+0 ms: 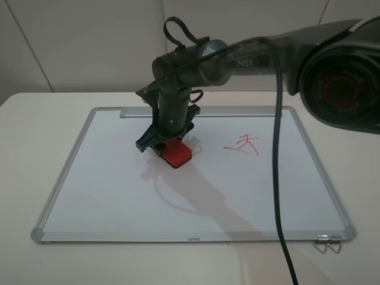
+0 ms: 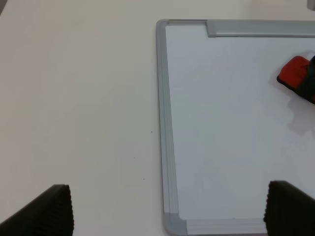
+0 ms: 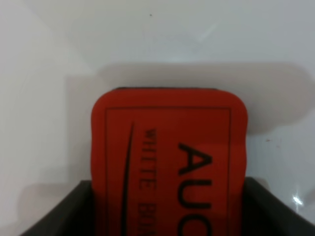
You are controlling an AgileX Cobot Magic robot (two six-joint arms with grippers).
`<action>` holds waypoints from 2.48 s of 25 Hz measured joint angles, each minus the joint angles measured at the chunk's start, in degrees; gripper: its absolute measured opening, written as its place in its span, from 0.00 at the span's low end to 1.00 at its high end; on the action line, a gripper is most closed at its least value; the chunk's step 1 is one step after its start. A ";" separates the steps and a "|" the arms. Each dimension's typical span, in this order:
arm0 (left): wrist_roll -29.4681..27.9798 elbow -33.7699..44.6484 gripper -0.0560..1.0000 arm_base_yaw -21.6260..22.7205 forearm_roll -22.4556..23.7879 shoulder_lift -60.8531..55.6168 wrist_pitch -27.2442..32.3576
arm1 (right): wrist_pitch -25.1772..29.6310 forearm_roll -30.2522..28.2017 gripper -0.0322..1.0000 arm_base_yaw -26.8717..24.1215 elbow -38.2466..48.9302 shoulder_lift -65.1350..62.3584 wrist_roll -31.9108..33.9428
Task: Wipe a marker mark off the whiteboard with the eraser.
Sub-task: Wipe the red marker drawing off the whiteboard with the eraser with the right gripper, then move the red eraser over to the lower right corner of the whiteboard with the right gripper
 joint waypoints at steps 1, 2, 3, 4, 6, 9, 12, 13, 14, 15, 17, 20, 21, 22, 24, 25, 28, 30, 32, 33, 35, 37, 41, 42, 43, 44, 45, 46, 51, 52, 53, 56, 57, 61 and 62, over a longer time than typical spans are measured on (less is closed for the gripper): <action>0.00 0.00 0.79 0.00 0.00 0.00 0.00 | 0.06 0.25 0.52 -0.30 0.00 0.00 -0.05; 0.00 0.00 0.79 0.00 0.00 0.00 0.00 | 0.06 0.57 0.52 -0.69 0.00 0.00 -0.11; 0.00 0.00 0.79 0.00 0.00 0.00 0.00 | 0.06 1.21 0.52 -1.19 0.00 0.00 -0.15; 0.00 0.00 0.79 0.00 0.00 0.00 0.00 | 0.06 1.91 0.52 -1.65 0.00 0.00 -0.22; 0.00 0.00 0.79 0.00 0.00 0.00 0.00 | 0.33 2.15 0.52 -3.29 0.00 0.00 -0.26; 0.00 0.00 0.79 0.00 0.00 0.00 0.00 | 1.02 2.17 0.52 -6.67 0.00 0.00 -0.26; 0.00 0.00 0.79 0.00 0.00 0.00 0.00 | 1.51 2.17 0.52 -8.95 0.00 0.00 -0.21; 0.00 0.00 0.79 0.00 0.00 0.00 0.00 | 1.84 2.17 0.52 -10.09 -0.05 0.00 -0.21; 0.00 0.00 0.79 0.00 0.00 0.00 0.00 | 2.31 2.17 0.52 -11.15 -0.12 -0.05 -0.21; 0.00 0.00 0.79 0.00 0.00 0.00 0.00 | 2.77 2.17 0.52 -11.95 -0.19 -0.05 -0.21; 0.00 0.00 0.79 0.00 0.00 0.00 0.00 | 3.28 2.26 0.52 -13.60 -0.19 -0.05 -0.21; 0.00 0.00 0.79 0.00 0.00 0.00 0.00 | 3.98 2.51 0.52 -14.83 -0.19 -0.26 -0.21; 0.00 0.00 0.79 0.00 0.00 0.00 0.00 | 4.06 2.67 0.52 -14.95 -0.19 -0.47 -0.21; 0.00 0.00 0.79 0.00 0.00 0.00 0.00 | 4.11 2.85 0.52 -14.95 -0.19 -0.66 -0.21; 0.00 0.00 0.79 0.00 0.00 0.00 0.00 | 5.72 4.31 0.52 -15.08 0.10 -1.62 -0.21; 0.00 0.00 0.79 0.00 0.00 0.00 0.00 | 7.14 4.68 0.52 -15.08 0.20 -2.28 -0.21; 0.00 0.00 0.79 0.00 0.00 0.00 0.00 | 10.01 5.10 0.52 -14.64 0.67 -4.93 -0.21; 0.00 0.00 0.79 0.00 0.00 0.00 0.00 | 10.32 5.44 0.52 -14.33 1.10 -7.42 0.08; 0.00 0.00 0.79 0.00 0.00 0.00 0.00 | 10.32 6.24 0.52 -14.07 2.44 -10.44 0.24; 0.00 0.00 0.79 0.00 0.00 0.00 0.00 | 10.32 6.48 0.52 -14.07 3.68 -11.60 0.37; 0.00 0.00 0.79 0.00 0.00 0.00 0.00 | 10.21 6.48 0.52 -14.00 7.47 -14.03 0.95; 0.00 0.00 0.79 0.00 0.00 0.00 0.00 | 9.64 6.40 0.52 -14.39 12.24 -16.16 2.06; 0.00 0.00 0.79 0.00 0.00 0.00 0.00 | 5.27 6.11 0.52 -16.51 24.74 -21.51 4.69; 0.00 0.00 0.79 0.00 0.00 0.00 0.00 | 3.55 6.11 0.52 -17.25 28.36 -23.29 5.37; 0.00 0.00 0.79 0.00 0.00 0.00 0.00 | 1.69 6.07 0.52 -17.87 31.40 -25.31 6.20; 0.00 0.00 0.79 0.00 0.00 0.00 0.00 | -0.06 5.99 0.52 -18.60 35.04 -27.15 7.15; 0.00 0.00 0.79 0.00 0.00 0.00 0.00 | -2.19 5.87 0.52 -19.31 38.60 -29.41 8.19; 0.00 0.00 0.79 0.00 0.00 0.00 0.00 | -4.31 5.87 0.52 -19.99 42.00 -31.80 9.10; 0.00 0.00 0.79 0.00 0.00 0.00 0.00 | -10.64 4.59 0.52 -22.17 54.41 -40.67 12.80; 0.00 0.00 0.79 0.00 0.00 0.00 0.00 | -11.31 4.09 0.52 -22.22 56.30 -41.70 13.53; 0.00 0.00 0.79 0.00 0.00 0.00 0.00 | -12.03 3.02 0.52 -22.24 57.93 -42.46 14.33; 0.00 0.00 0.79 0.00 0.00 0.00 0.00 | -13.97 -0.87 0.52 -22.24 60.97 -43.18 18.14; 0.00 0.00 0.79 0.00 0.00 0.00 0.00 | -14.32 -2.42 0.52 -22.24 61.61 -43.25 19.50; 0.00 0.00 0.79 0.00 0.00 0.00 0.00 | -14.62 -8.84 0.52 -22.24 62.71 -43.27 26.52; 0.00 0.00 0.79 0.00 0.00 0.00 0.00 | -14.76 -10.50 0.52 -22.24 62.89 -43.27 28.37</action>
